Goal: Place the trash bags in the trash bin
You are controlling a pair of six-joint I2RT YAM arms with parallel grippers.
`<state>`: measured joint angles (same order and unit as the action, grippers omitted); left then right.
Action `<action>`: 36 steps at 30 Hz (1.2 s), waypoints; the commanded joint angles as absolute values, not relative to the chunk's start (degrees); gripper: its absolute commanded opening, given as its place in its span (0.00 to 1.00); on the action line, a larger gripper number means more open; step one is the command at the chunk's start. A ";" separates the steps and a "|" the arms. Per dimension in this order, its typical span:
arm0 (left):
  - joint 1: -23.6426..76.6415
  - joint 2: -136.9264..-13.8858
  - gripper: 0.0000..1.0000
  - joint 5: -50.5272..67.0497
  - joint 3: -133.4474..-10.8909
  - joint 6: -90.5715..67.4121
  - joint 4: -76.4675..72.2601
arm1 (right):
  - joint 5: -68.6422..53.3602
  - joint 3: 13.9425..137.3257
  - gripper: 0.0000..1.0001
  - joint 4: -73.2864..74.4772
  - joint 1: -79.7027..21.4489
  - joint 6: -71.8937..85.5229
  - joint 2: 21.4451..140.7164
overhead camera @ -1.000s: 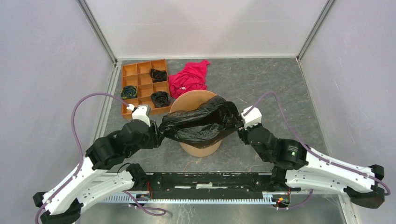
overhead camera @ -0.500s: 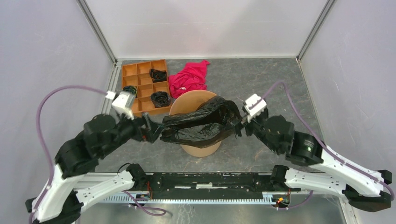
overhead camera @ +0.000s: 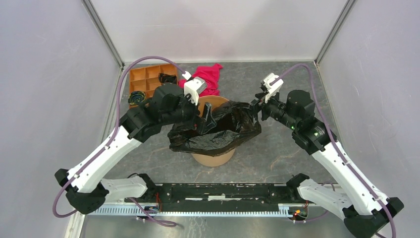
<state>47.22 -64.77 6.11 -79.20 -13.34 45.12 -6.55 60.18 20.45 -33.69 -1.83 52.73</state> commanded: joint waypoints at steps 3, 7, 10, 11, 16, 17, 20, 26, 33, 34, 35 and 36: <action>43.95 -64.86 0.80 17.66 -80.30 -9.63 38.18 | -31.90 57.66 0.64 9.26 -24.23 1.96 53.94; 41.75 -64.14 0.66 15.69 -79.32 -10.38 38.62 | -40.12 56.25 0.44 3.93 -20.55 5.85 55.59; 39.64 -63.28 0.56 13.81 -78.50 -11.36 38.86 | -40.61 56.26 0.29 2.69 -20.12 6.83 56.93; 38.86 -63.01 0.53 13.39 -78.22 -11.72 38.94 | -40.69 56.16 0.26 1.96 -20.09 7.17 57.23; 36.56 -63.55 0.27 13.29 -77.96 -12.43 39.28 | -40.33 56.28 0.15 0.61 -20.01 8.61 59.71; 36.18 -63.69 0.25 12.56 -77.92 -12.64 39.22 | -39.30 56.63 0.15 1.35 -19.97 8.39 60.36; 34.40 -63.91 0.16 7.76 -77.68 -13.73 38.65 | -34.93 57.29 0.13 3.13 -20.00 7.33 61.91; 28.57 -66.89 0.13 6.20 -77.75 -16.63 36.99 | -31.46 58.44 0.12 4.47 -20.02 7.22 66.16; 22.46 -69.96 0.11 8.41 -75.70 -19.82 32.70 | -31.12 59.49 0.14 2.95 -20.11 8.79 69.23; 21.71 -70.08 0.10 8.80 -74.97 -20.45 31.89 | -30.84 59.65 0.15 2.88 -20.11 8.96 69.62; 21.18 -70.16 0.09 8.94 -74.28 -20.94 31.14 | -30.66 59.80 0.15 2.81 -20.08 9.06 69.98; 20.63 -70.27 0.08 9.27 -73.58 -21.45 30.27 | -30.59 59.90 0.15 2.64 -20.13 9.14 70.37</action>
<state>22.83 -69.97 7.73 -75.57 -17.10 35.75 -31.90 56.69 5.23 -20.18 8.19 69.38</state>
